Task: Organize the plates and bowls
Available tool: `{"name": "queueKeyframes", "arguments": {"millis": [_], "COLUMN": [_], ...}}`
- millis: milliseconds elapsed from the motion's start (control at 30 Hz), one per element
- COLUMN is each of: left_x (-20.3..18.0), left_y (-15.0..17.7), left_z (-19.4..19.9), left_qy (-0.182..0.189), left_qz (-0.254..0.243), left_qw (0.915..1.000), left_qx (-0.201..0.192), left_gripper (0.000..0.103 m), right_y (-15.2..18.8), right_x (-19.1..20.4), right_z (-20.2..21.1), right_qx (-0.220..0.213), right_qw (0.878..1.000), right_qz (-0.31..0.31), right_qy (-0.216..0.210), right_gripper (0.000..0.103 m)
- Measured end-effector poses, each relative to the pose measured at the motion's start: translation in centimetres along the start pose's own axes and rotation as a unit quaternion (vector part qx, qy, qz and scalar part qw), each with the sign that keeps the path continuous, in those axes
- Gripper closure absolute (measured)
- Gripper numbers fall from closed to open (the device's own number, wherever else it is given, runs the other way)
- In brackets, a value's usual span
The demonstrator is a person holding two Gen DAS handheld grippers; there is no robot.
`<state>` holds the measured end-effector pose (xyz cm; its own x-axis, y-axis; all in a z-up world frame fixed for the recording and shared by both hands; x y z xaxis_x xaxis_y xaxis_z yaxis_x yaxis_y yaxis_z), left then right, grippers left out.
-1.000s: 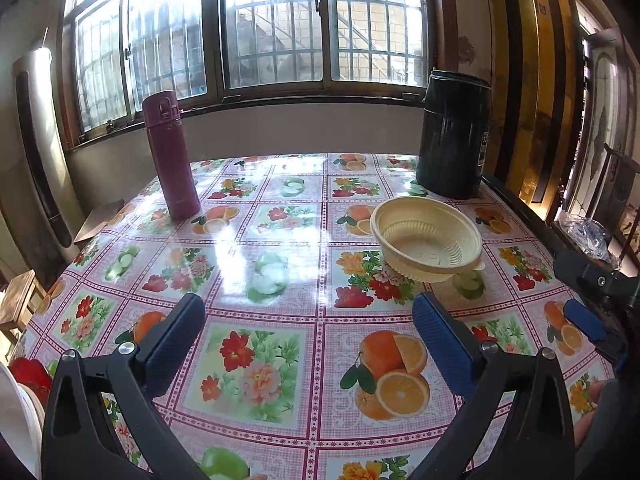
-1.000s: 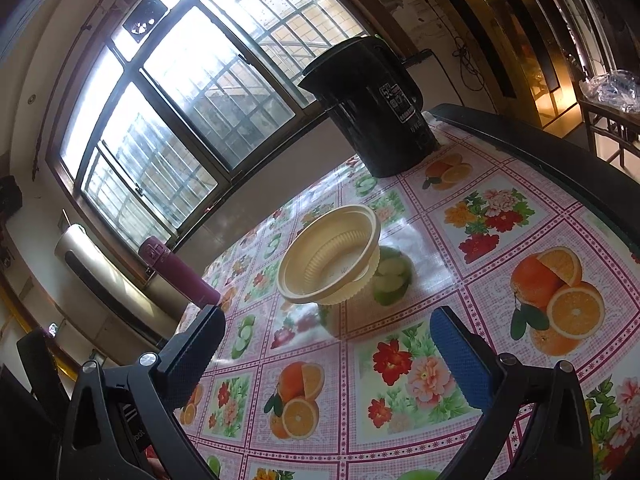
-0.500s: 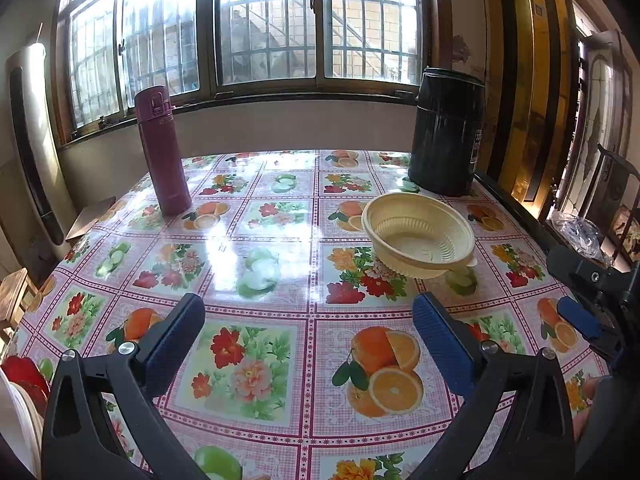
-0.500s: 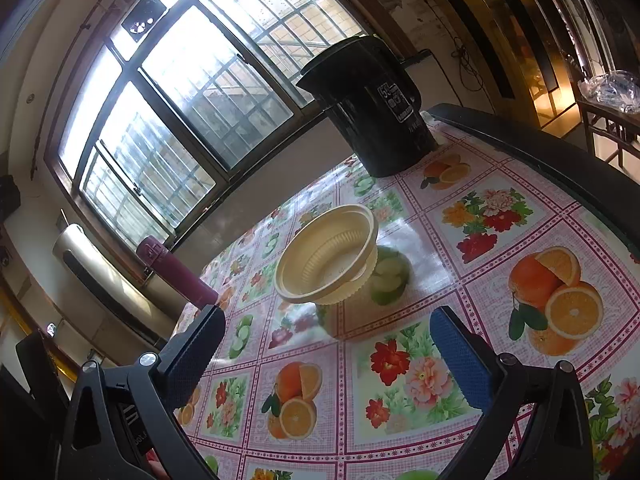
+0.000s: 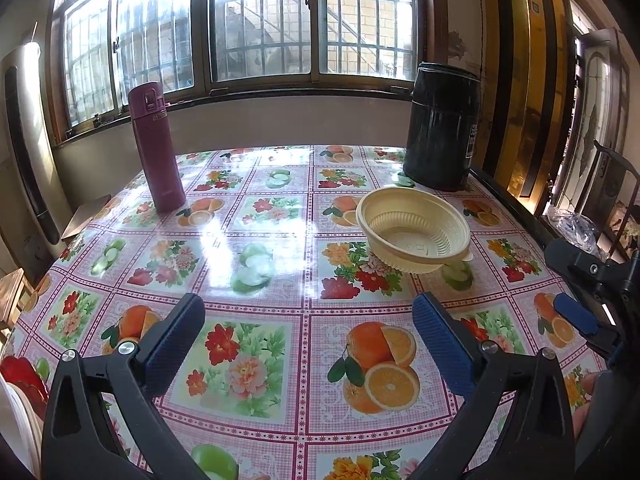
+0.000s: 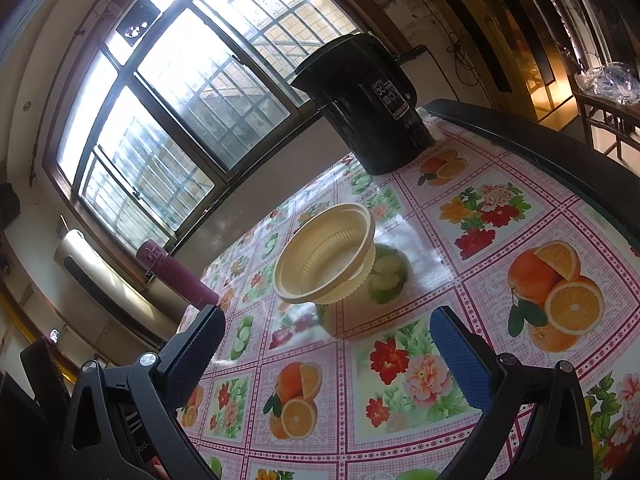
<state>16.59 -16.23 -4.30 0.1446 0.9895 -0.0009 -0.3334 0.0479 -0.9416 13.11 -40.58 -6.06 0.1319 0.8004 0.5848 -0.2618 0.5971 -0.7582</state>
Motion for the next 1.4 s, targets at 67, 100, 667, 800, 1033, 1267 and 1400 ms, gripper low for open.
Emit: {"name": "queueKeyframes", "arguments": {"millis": [67,100,667,800,1033,1267,1400], "left_x": [-0.03,-0.05,-0.43,-0.48,-0.5,-0.5,-0.55], "left_y": [0.06,0.06,0.23,0.28,0.43,0.52,0.59], "left_z": [0.02,0.03,-0.03,-0.12,-0.3,-0.42,-0.41], "left_qy": [0.001,0.001,0.007,0.008,0.008,0.009,0.009], "left_qz": [0.0,-0.001,-0.005,-0.005,-0.005,-0.005,-0.007], "left_qw": [1.0,1.0,0.9999,0.9999,0.9998,0.9998,0.9998], "left_qx": [0.001,0.002,0.008,0.01,0.014,0.017,0.019], "left_gripper": [0.0,0.0,0.0,0.0,0.0,0.0,0.0], "right_y": [0.02,0.01,0.15,0.18,0.31,0.49,0.54], "right_x": [0.0,0.0,0.06,0.07,0.09,0.14,0.15], "right_z": [0.0,0.02,-0.03,-0.02,-0.08,-0.08,-0.09], "right_qx": [0.001,0.001,0.001,0.002,0.004,0.004,0.005], "right_qw": [1.0,1.0,1.0,1.0,1.0,1.0,1.0], "right_qz": [0.0,0.0,-0.003,-0.004,-0.006,-0.005,-0.005], "right_qy": [0.0,0.0,-0.002,-0.003,-0.002,-0.002,-0.001], "right_gripper": [0.0,0.0,0.0,0.0,0.0,0.0,0.0]}}
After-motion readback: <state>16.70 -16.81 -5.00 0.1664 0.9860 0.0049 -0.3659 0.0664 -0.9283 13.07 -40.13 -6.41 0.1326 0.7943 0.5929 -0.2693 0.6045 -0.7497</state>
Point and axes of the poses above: each gripper's, at about its wrist camera, not at the fingertips, and z roughly against the way its jaws point, x to its left, y to its underside, the point moved 3 cm from there along -z, roughly the way its jaws point, and after that the axes turned 15 degrees about -x, right-handed, at the moved point
